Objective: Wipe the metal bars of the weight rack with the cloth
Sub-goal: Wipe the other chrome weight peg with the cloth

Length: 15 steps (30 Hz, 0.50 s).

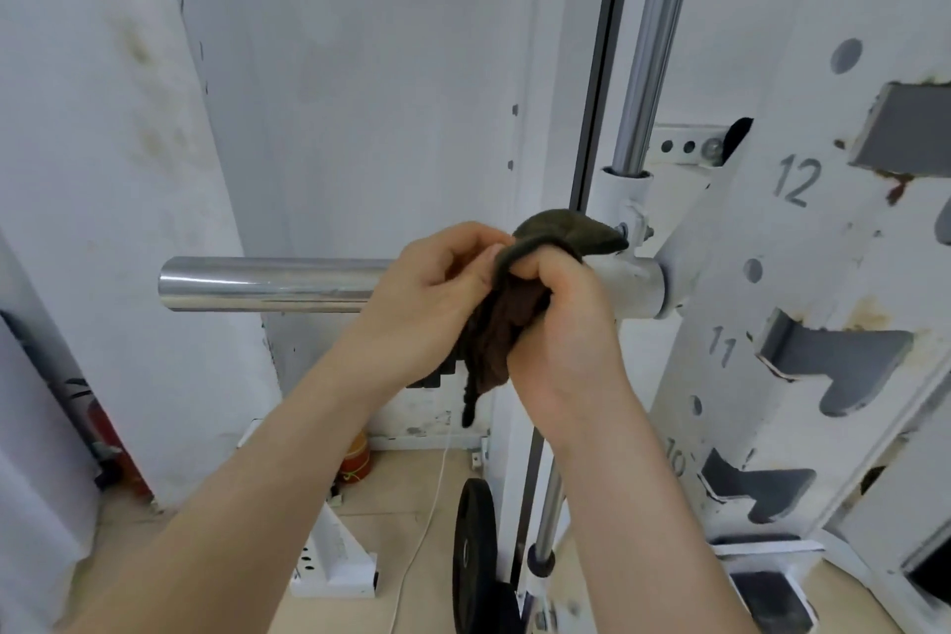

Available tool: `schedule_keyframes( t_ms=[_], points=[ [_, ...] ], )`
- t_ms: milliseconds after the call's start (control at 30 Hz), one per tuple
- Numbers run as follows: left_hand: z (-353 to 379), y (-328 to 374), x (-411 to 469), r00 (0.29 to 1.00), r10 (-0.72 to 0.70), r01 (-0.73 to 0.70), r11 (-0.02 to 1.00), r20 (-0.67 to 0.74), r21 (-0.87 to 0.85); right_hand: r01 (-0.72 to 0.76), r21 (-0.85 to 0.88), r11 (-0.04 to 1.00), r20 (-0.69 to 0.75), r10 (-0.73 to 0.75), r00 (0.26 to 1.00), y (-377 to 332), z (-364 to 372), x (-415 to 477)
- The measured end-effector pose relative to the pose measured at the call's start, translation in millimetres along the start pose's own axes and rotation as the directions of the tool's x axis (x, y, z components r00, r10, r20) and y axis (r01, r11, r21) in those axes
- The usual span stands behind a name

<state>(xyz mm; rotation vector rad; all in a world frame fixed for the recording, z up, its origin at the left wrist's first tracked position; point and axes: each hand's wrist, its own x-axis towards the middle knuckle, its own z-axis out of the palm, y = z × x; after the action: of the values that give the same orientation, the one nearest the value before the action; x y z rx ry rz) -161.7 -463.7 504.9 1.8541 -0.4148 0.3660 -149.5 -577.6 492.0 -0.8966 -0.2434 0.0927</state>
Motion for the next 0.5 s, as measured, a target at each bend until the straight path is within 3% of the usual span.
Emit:
schedule_keyframes(
  t_ms=[100,167,233,300,333,367,400,433,467,500],
  points=[
    [-8,4,-8,0.951,-0.101,0.177,0.952,0.291,-0.249,-0.022,-0.018,1.0,-0.08,0.02,0.997,-7,2,5],
    [-12,7,-10,0.926,-0.106,0.157,0.981,0.363,-0.115,-0.043,-0.096,0.994,-0.142,0.029,0.989,-8,1,5],
    [-8,11,-7,0.97,-0.116,0.119,0.993,0.216,-0.002,-0.064,-0.23,0.971,-0.13,0.035,0.991,-6,3,5],
    [-8,14,7,0.982,-0.189,0.186,0.977,-0.022,-0.101,-0.058,-0.437,0.898,-0.119,0.006,0.993,-7,7,7],
    [-11,14,17,0.965,-0.226,0.204,0.966,-0.133,-0.158,-0.037,-0.596,0.802,-0.133,-0.053,0.99,-10,7,10],
    [-17,10,30,0.945,-0.24,0.21,0.966,-0.224,-0.149,-0.027,-0.777,0.629,-0.147,-0.138,0.979,-11,3,17],
    [-24,3,44,0.934,-0.23,0.228,0.973,-0.275,-0.039,-0.06,-0.921,0.385,-0.151,-0.21,0.966,-14,-1,22],
    [-31,-6,55,0.938,-0.199,0.257,0.949,-0.283,0.184,-0.095,-0.985,0.142,-0.131,-0.267,0.955,-14,-5,26],
    [-35,-15,59,0.952,-0.143,0.263,0.836,-0.272,0.482,-0.105,-0.994,-0.029,-0.092,-0.29,0.953,-14,-10,27],
    [-38,-22,59,0.962,-0.049,0.234,0.654,-0.269,0.719,-0.088,-0.991,-0.097,-0.056,-0.288,0.956,-12,-15,28]
  ],
)
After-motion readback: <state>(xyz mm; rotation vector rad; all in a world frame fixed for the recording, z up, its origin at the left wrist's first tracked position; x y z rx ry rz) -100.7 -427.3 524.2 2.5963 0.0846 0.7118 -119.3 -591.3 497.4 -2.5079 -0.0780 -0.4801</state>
